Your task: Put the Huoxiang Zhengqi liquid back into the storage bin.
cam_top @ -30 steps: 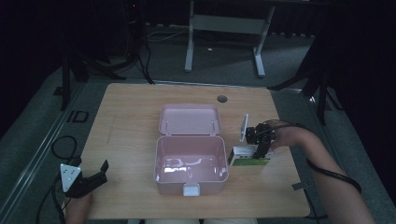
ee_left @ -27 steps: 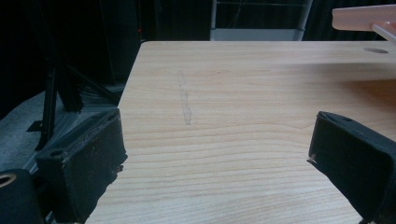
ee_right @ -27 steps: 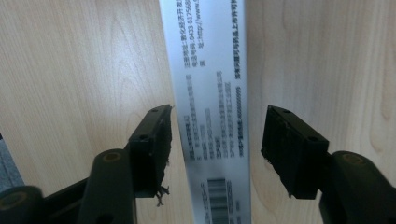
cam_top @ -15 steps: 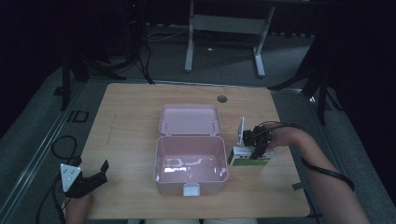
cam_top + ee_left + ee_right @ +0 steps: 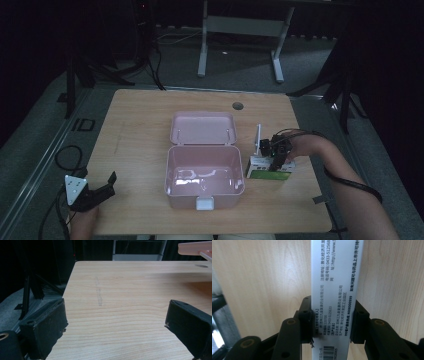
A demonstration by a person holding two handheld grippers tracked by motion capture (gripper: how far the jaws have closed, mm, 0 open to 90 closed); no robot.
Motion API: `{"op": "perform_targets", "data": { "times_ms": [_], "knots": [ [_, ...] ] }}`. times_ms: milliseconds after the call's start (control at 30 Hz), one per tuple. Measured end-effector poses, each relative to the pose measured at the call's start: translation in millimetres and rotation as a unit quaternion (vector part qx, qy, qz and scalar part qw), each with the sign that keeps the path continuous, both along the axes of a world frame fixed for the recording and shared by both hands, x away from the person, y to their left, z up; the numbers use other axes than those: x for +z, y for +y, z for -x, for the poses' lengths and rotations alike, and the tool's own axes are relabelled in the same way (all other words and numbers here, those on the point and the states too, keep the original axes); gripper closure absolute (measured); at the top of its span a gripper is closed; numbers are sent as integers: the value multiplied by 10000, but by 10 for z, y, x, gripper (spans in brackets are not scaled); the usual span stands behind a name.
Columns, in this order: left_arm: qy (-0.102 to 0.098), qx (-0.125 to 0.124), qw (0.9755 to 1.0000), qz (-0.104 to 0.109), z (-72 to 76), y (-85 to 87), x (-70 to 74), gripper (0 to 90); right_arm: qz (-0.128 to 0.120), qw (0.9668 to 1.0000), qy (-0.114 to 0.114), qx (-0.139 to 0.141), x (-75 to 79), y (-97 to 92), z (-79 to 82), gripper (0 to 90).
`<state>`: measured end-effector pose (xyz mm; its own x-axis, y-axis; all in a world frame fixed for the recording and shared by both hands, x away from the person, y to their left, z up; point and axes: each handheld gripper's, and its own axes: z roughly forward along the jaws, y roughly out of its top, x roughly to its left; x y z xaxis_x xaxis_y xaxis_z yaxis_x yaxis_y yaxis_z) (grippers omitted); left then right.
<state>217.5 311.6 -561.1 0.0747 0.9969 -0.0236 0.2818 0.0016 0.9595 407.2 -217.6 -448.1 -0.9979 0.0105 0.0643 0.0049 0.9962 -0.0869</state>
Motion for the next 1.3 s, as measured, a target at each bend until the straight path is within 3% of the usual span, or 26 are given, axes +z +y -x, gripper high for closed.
{"op": "perform_targets", "data": {
  "times_ms": [767, 1067, 1300],
  "knots": [
    [-2, -8, 10000, -13, -1, -3, 0, 40, 28, 9998, -13, -172, 407, 0, 382, 619],
    [0, -14, 10000, -8, -1, -2, 0, 40, -20, 9998, -48, -191, 714, 5, 499, 620],
    [6, -15, 10000, -5, -1, -1, 0, 40, -10, 9996, -208, -182, 1035, 51, 601, 620]
  ]
}}
